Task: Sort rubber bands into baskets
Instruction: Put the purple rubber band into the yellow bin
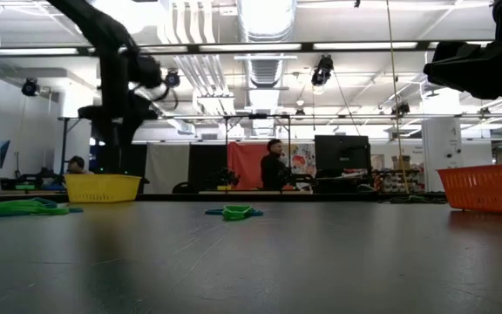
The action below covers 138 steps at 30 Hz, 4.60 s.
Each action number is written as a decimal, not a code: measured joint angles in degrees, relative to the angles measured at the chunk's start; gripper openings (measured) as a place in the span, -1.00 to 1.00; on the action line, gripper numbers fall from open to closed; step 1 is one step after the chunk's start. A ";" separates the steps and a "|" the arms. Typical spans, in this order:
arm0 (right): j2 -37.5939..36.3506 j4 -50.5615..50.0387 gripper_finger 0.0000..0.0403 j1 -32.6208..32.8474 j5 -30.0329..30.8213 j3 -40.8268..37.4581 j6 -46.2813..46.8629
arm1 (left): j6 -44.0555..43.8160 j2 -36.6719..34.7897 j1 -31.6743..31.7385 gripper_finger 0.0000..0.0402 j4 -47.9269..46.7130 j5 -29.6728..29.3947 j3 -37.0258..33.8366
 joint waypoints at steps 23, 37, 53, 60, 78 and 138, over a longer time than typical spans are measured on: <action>0.00 0.00 -0.86 0.01 0.00 0.00 0.00 | -24.38 -16.49 -72.57 -0.06 7.23 -10.22 -11.65; -0.01 0.00 -0.86 0.01 0.00 -0.01 0.00 | -45.86 -15.81 -98.92 -0.06 8.67 -11.81 -18.51; 0.01 0.00 -0.86 0.01 0.00 -0.01 0.00 | -42.18 -13.37 -105.28 -0.06 26.99 -24.01 -26.59; -0.01 0.00 -0.86 0.01 0.00 0.01 0.00 | -27.96 -8.97 -105.23 -0.06 41.26 -27.44 -25.52; -0.01 0.00 -0.86 0.01 0.00 0.00 0.00 | -15.08 1.00 -94.23 -0.17 60.93 -26.60 -24.33; 70.11 -42.42 -0.42 -32.86 19.92 51.50 36.43 | -5.41 7.49 -77.38 -0.36 74.01 -25.23 -25.94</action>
